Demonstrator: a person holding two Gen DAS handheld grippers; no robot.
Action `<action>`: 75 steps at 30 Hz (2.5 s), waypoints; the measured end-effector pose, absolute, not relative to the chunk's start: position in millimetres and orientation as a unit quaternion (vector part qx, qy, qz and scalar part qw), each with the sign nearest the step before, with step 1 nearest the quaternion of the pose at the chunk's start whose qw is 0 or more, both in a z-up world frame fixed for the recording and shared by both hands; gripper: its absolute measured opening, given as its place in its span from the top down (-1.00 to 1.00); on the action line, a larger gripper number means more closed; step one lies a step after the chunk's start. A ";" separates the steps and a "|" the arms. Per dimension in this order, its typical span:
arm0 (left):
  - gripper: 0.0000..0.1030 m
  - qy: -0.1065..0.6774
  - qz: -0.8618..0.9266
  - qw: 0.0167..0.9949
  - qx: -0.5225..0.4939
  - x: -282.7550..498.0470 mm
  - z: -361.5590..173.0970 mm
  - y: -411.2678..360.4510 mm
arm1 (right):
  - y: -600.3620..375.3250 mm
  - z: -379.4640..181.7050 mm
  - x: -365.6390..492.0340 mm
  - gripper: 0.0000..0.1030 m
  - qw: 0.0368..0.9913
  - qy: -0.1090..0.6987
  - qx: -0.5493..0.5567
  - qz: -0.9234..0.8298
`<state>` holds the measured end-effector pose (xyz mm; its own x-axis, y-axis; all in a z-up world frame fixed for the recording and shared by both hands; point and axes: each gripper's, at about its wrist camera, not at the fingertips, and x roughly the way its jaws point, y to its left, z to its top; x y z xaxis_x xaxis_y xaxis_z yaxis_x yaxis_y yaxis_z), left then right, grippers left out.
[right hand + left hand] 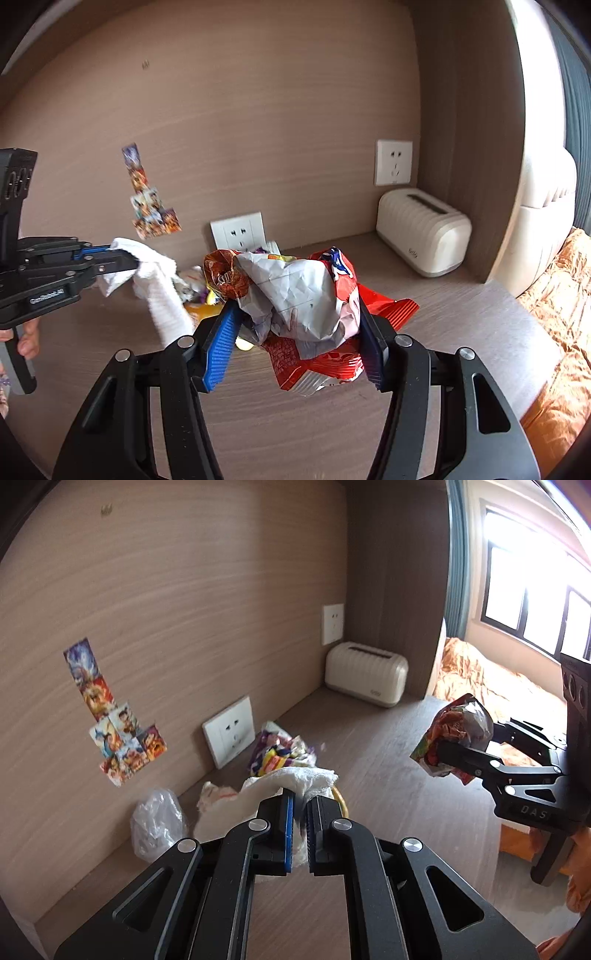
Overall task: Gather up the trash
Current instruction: 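Grasp the white tissue with the left gripper while the right grasps the red wrapper, then carry the tissue and red wrapper over the white bin and open both grippers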
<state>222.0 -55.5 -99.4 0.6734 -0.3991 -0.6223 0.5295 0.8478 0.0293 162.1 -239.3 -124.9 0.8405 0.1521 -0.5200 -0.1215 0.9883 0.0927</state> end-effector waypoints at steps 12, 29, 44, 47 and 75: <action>0.90 0.285 -0.335 0.890 0.121 158.2 -74.1 -127.6 | -281.3 -91.2 76.9 -0.15 0.968 0.245 0.039 0.027; 0.90 0.288 -0.468 0.821 0.157 67.9 -97.4 -274.8 | -376.5 -95.8 -58.4 -0.15 0.959 0.254 0.069 -0.103; 0.90 0.334 -0.549 0.740 0.198 11.2 -195.0 -377.6 | -454.1 -159.1 -120.8 -0.15 0.929 0.305 0.128 -0.164; 0.90 0.345 -0.552 0.727 0.216 4.7 -225.8 -395.4 | -467.8 -185.7 -122.1 -0.15 0.922 0.322 0.141 -0.164; -0.91 0.475 -0.521 0.665 0.246 1.4 -575.9 -473.6 | -552.4 -540.3 -99.0 -0.92 0.837 0.468 0.236 -0.154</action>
<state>1.4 -473.6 -575.9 0.0063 -0.4599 -0.8880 0.9264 0.3370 -0.1680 -99.0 -552.4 -540.3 0.5138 -0.0373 -0.8571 0.4793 0.8411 0.2507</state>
